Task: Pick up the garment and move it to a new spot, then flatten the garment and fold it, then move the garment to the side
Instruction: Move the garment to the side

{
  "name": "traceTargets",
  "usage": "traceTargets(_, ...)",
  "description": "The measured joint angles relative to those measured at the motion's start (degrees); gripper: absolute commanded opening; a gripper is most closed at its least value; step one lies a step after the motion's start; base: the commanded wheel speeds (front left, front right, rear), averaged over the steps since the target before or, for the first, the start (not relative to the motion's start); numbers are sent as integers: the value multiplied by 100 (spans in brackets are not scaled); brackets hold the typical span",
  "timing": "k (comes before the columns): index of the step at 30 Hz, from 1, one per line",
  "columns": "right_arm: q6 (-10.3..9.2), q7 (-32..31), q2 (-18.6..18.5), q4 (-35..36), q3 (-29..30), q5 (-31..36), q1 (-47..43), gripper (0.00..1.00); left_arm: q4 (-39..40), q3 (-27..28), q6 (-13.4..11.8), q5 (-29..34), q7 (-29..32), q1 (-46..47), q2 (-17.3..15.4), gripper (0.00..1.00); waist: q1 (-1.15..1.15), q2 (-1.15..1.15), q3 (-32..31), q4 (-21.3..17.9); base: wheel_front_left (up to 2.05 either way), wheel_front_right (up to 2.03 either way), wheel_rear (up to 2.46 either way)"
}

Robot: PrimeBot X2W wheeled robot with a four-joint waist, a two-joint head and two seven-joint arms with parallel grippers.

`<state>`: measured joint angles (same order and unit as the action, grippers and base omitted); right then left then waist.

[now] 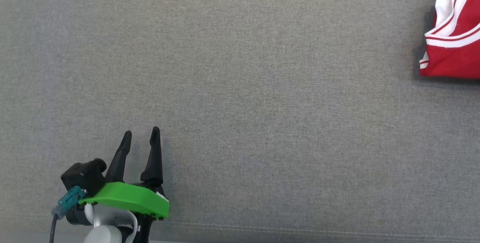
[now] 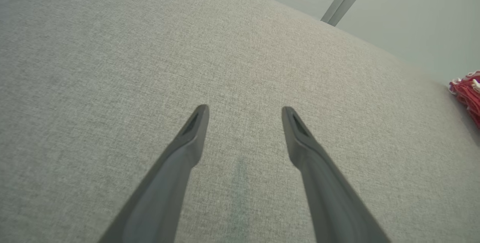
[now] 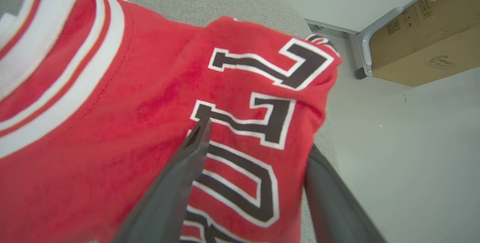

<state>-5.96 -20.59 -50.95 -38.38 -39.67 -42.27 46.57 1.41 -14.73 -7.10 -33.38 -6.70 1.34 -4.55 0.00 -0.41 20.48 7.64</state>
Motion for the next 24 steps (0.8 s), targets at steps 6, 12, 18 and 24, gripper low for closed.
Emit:
traceTargets(6,-69,310,-7,-348,92,76,-141,100,97,-5,0,23,12,120,3,100,0,0,8,-61,0,0,0)
traceTargets(12,-69,576,112,-520,203,91,-141,100,98,74,0,38,18,119,3,100,0,0,-36,-201,0,0,0)
traceTargets(18,-73,1173,354,-519,399,101,-108,100,100,113,0,38,18,119,4,100,0,0,-124,-381,0,0,0)
traceTargets(24,-113,1798,627,-417,566,100,19,100,83,-12,12,40,8,241,12,100,0,0,-344,-547,0,0,0)
